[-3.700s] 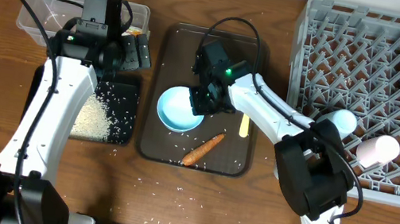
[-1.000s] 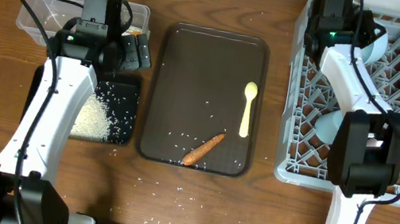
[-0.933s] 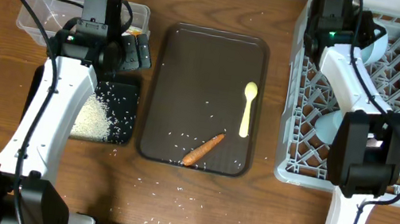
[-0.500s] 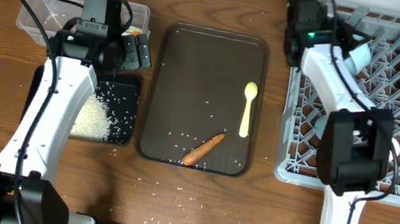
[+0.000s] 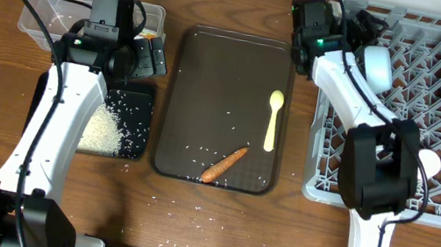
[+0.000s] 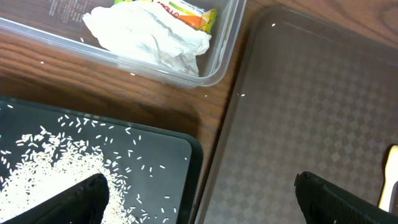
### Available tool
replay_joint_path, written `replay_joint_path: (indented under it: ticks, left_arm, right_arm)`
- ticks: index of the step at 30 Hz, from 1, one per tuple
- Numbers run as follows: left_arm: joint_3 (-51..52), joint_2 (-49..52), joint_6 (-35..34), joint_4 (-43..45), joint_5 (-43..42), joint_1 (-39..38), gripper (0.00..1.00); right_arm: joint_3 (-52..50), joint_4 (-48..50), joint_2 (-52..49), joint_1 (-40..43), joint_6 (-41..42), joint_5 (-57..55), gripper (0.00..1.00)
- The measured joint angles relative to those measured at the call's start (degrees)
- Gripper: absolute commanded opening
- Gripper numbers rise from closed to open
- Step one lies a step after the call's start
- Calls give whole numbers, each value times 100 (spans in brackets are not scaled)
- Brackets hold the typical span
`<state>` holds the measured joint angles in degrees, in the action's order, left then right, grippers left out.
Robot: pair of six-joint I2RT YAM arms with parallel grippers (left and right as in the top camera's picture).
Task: Sort waste into correct bins and load items into the dishwasher rack
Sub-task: 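Move the right gripper to the yellow spoon and grasp it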
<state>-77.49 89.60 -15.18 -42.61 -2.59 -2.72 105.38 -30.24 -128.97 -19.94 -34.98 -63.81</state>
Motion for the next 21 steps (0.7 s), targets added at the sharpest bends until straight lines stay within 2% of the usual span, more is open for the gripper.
replay_joint_path:
  ticks: [2, 6, 7, 8, 11, 14, 18, 21]
  left_arm:
    - [0, 0, 0, 0, 0, 0, 97]
    - [0, 0, 0, 0, 0, 0, 97]
    - [0, 0, 0, -2, 0, 0, 97]
    - [0, 0, 0, -2, 0, 0, 97]
    - [0, -2, 0, 0, 0, 0, 97]
    - [0, -4, 0, 0, 0, 0, 97]
    - [0, -4, 0, 0, 0, 0, 97]
    - [0, -4, 0, 0, 0, 0, 97]
  right_arm:
    - [9, -142, 254, -103, 229, 393, 99]
    - [68, -1032, 898, -411, 1014, 1596, 95]
    - [81, -1252, 1045, -490, 1207, 1967, 95]
    - [120, -1519, 1172, -588, 1419, 2433, 90]
    - [155, -2022, 1379, -822, 1932, 3862, 89]
    - [107, -2199, 1386, -964, 2485, 5093, 73]
    - [-188, -2118, 1384, -966, 3307, 5906, 55]
    - [-621, -1742, 1384, -949, 3976, 6175, 52]
